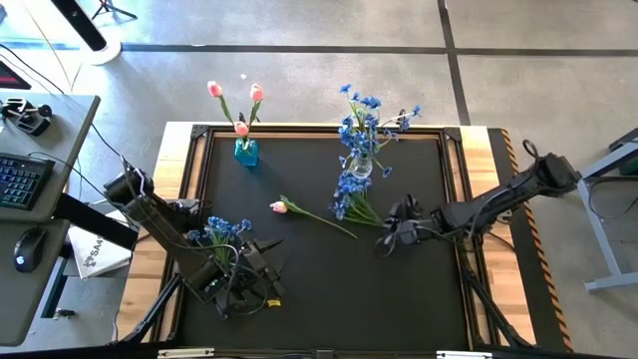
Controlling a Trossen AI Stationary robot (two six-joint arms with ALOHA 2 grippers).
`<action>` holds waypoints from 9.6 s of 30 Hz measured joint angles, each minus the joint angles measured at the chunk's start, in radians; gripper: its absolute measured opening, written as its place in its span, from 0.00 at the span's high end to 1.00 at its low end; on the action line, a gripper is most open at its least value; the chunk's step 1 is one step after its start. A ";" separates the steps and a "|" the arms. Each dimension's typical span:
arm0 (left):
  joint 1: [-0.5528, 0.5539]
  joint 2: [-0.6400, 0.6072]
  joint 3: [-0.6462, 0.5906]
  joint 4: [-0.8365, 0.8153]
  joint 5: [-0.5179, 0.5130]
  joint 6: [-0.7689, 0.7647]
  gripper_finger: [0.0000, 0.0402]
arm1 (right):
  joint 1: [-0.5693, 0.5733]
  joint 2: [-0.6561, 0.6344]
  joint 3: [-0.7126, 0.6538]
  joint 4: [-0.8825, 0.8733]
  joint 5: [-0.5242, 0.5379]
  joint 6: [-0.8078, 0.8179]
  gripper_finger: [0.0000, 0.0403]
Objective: Sort flowers into vase by color
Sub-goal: Put the blue flowers into the transparent flower vase
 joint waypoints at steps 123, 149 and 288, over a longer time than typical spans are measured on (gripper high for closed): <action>0.253 0.277 0.046 0.993 0.324 1.196 0.99 | 0.080 -0.114 0.000 0.875 -0.029 -1.011 0.45; 0.272 0.277 0.046 0.986 0.293 1.158 0.99 | 0.246 0.233 0.296 1.059 0.240 -1.034 0.58; 0.267 0.277 0.045 0.672 0.253 0.787 0.74 | -0.599 0.047 0.543 -0.106 -0.186 -0.931 0.84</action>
